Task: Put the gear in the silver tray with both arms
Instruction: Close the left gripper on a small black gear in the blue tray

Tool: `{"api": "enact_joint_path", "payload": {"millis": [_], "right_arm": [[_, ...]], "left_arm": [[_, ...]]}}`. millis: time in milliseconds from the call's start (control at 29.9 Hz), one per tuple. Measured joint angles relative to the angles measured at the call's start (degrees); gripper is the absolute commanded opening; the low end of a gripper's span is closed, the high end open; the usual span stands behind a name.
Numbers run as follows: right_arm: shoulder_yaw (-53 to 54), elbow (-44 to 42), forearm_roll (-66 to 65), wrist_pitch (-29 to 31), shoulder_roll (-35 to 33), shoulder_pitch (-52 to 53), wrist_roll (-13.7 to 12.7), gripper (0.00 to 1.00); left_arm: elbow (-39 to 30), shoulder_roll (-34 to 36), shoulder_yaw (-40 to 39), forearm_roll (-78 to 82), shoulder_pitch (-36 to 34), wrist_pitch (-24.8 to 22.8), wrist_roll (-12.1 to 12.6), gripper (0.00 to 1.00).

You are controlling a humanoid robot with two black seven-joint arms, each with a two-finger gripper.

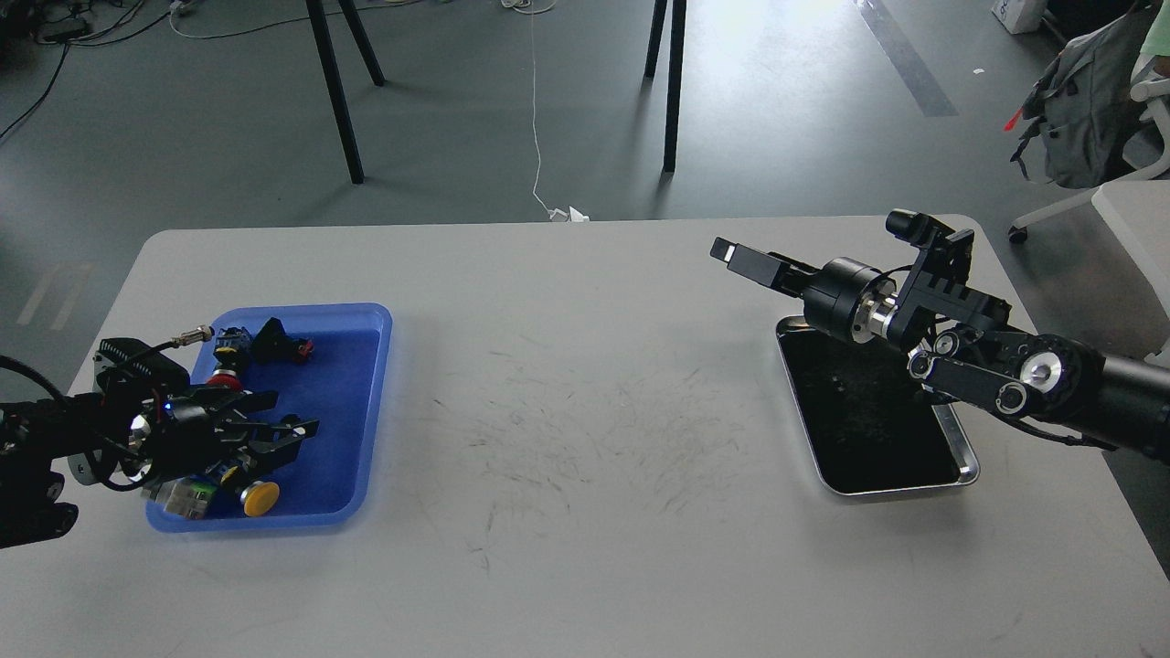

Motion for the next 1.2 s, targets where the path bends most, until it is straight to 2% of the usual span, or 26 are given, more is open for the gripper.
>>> {"api": "enact_joint_path", "payload": {"millis": [167, 568, 769, 1203], "right_arm": [[0.0, 0.0, 0.0, 0.0, 0.0, 0.0, 0.0, 0.94], [0.0, -0.1, -0.1, 0.1, 0.0, -0.1, 0.0, 0.94], [0.0, 0.0, -0.1, 0.0, 0.0, -0.1, 0.0, 0.94], [0.0, 0.0, 0.0, 0.0, -0.1, 0.0, 0.0, 0.94]], "left_arm": [[0.2, 0.0, 0.0, 0.1, 0.1, 0.3, 0.0, 0.59], [-0.6, 0.9, 0.9, 1.4, 0.2, 0.4, 0.0, 0.59], [-0.7, 0.7, 0.8, 1.3, 0.1, 1.1, 0.0, 0.52], [-0.5, 0.4, 0.9, 1.3, 0.0, 1.6, 0.0, 0.47]]}}
